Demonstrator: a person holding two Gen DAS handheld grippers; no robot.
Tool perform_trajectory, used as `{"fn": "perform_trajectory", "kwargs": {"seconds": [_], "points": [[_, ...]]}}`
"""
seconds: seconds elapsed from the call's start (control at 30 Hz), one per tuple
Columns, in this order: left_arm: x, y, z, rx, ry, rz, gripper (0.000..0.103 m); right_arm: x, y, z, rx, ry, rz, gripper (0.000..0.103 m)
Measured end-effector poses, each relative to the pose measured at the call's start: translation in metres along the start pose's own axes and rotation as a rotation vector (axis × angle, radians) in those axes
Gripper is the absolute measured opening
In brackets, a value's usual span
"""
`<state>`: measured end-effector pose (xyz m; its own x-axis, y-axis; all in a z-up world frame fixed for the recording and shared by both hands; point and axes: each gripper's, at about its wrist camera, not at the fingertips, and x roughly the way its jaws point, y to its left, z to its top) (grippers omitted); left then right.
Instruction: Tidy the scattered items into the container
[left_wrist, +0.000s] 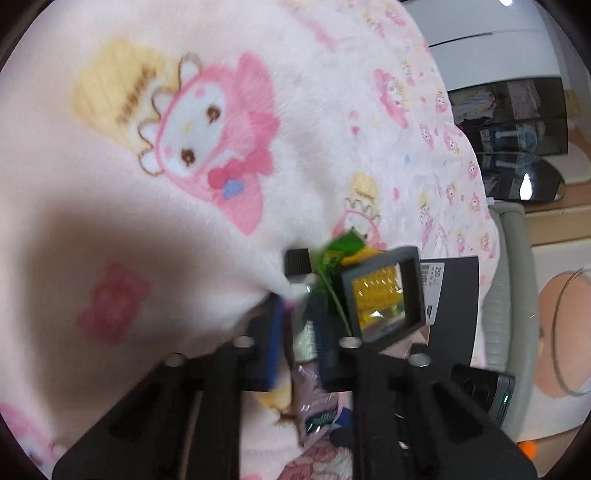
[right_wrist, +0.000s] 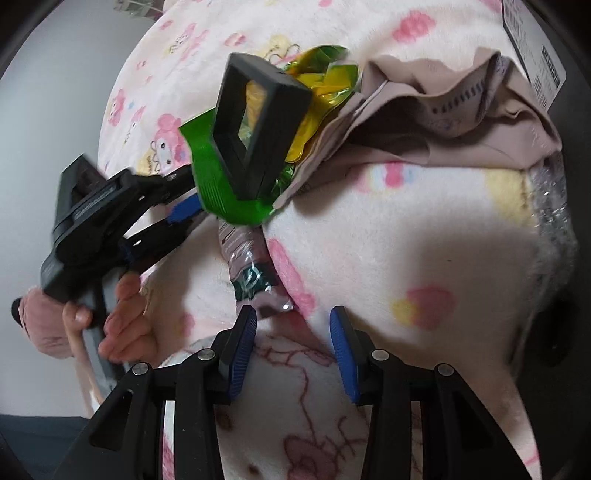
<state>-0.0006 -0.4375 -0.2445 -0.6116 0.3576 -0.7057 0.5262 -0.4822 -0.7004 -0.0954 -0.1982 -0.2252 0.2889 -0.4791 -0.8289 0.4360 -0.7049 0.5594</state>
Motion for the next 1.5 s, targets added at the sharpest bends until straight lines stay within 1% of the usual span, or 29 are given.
{"fn": "perform_trajectory", "kwargs": {"seconds": [0.03, 0.13, 0.17, 0.27, 0.3, 0.33, 0.37, 0.43, 0.5, 0.57, 0.67, 0.73, 0.8, 0.87, 0.9, 0.97, 1.0, 1.03, 1.07, 1.1, 1.13, 1.17, 1.23, 1.3, 1.33, 1.37, 1.4, 1.47, 1.5], "points": [[-0.005, -0.002, -0.003, 0.008, -0.018, 0.004, 0.0, 0.0, 0.001, 0.0, 0.003, 0.0, 0.002, 0.037], [-0.019, -0.003, -0.012, 0.025, -0.056, 0.002, 0.0, 0.001, 0.003, 0.0, 0.004, 0.002, 0.008, 0.037], [-0.014, -0.007, -0.01, 0.031, -0.052, -0.008, 0.0, 0.002, 0.005, -0.001, -0.003, 0.001, 0.007, 0.037], [0.007, -0.005, -0.002, 0.014, 0.014, -0.042, 0.002, 0.007, 0.011, 0.001, -0.01, 0.006, 0.009, 0.037], [0.019, -0.012, 0.003, 0.016, 0.033, -0.045, 0.004, 0.009, 0.012, 0.001, -0.01, 0.011, 0.01, 0.037], [0.021, -0.011, 0.003, 0.018, 0.039, -0.038, 0.008, 0.01, 0.014, 0.005, -0.011, 0.014, 0.011, 0.037], [0.023, -0.011, 0.005, 0.02, 0.037, -0.028, 0.017, 0.011, 0.013, 0.006, -0.014, 0.02, 0.011, 0.037], [0.031, -0.015, 0.006, 0.009, 0.048, -0.031, 0.029, 0.018, 0.014, 0.011, -0.013, 0.039, 0.017, 0.037], [0.041, -0.017, 0.007, -0.005, 0.06, -0.023, 0.031, 0.023, 0.014, 0.015, -0.006, 0.055, 0.022, 0.037], [0.05, -0.021, 0.005, 0.009, 0.082, -0.001, 0.031, 0.025, 0.017, 0.019, -0.007, 0.05, 0.025, 0.037], [0.043, -0.026, -0.003, 0.026, 0.042, 0.026, 0.03, 0.023, 0.023, 0.02, -0.023, 0.015, 0.017, 0.037], [0.032, -0.031, -0.011, 0.042, -0.003, 0.045, 0.03, 0.016, 0.027, 0.02, -0.034, -0.031, 0.019, 0.036], [0.016, -0.033, -0.022, 0.045, -0.059, 0.069, 0.029, 0.006, 0.033, 0.02, -0.054, -0.093, -0.001, 0.035], [-0.001, -0.03, -0.033, 0.018, -0.124, 0.076, 0.029, -0.003, 0.039, 0.02, -0.078, -0.134, -0.026, 0.035], [-0.009, -0.026, -0.039, -0.008, -0.161, 0.08, 0.029, -0.005, 0.043, 0.019, -0.089, -0.137, -0.036, 0.036], [-0.028, -0.013, -0.054, -0.072, -0.225, 0.08, 0.03, -0.005, 0.047, 0.016, -0.106, -0.122, -0.033, 0.036], [-0.035, -0.007, -0.061, -0.099, -0.243, 0.078, 0.03, -0.005, 0.047, 0.015, -0.106, -0.112, -0.028, 0.036], [-0.036, -0.007, -0.065, -0.119, -0.255, 0.077, 0.031, -0.003, 0.046, 0.013, -0.101, -0.096, -0.027, 0.036], [-0.04, -0.002, -0.071, -0.124, -0.251, 0.097, 0.028, -0.005, 0.042, 0.01, -0.096, -0.08, -0.028, 0.036], [-0.04, 0.001, -0.074, -0.125, -0.229, 0.13, 0.028, -0.002, 0.041, 0.008, -0.094, -0.066, -0.028, 0.036], [-0.04, 0.005, -0.075, -0.129, -0.208, 0.137, 0.028, 0.001, 0.04, 0.007, -0.092, -0.052, -0.025, 0.036], [-0.041, 0.009, -0.076, -0.133, -0.185, 0.127, 0.029, 0.006, 0.039, 0.006, -0.085, -0.034, -0.025, 0.036], [-0.047, 0.011, -0.073, -0.144, -0.186, 0.127, 0.029, 0.01, 0.039, 0.007, -0.079, -0.016, -0.018, 0.036], [-0.056, 0.009, -0.067, -0.123, -0.23, 0.166, 0.034, 0.016, 0.045, 0.01, -0.087, 0.0, -0.022, 0.036], [-0.063, 0.01, -0.061, -0.108, -0.26, 0.186, 0.041, 0.018, 0.047, 0.013, -0.09, 0.006, -0.028, 0.036], [-0.063, 0.01, -0.053, -0.09, -0.282, 0.196, 0.05, 0.02, 0.049, 0.015, -0.093, 0.009, -0.032, 0.036], [-0.061, 0.012, -0.042, -0.082, -0.291, 0.209, 0.054, 0.022, 0.052, 0.017, -0.102, 0.011, -0.032, 0.037], [-0.049, 0.021, -0.024, -0.081, -0.254, 0.233, 0.056, 0.027, 0.055, 0.017, -0.12, 0.035, -0.015, 0.04], [-0.042, 0.027, -0.017, -0.085, -0.231, 0.236, 0.056, 0.032, 0.056, 0.018, -0.121, 0.055, -0.013, 0.04]]}}
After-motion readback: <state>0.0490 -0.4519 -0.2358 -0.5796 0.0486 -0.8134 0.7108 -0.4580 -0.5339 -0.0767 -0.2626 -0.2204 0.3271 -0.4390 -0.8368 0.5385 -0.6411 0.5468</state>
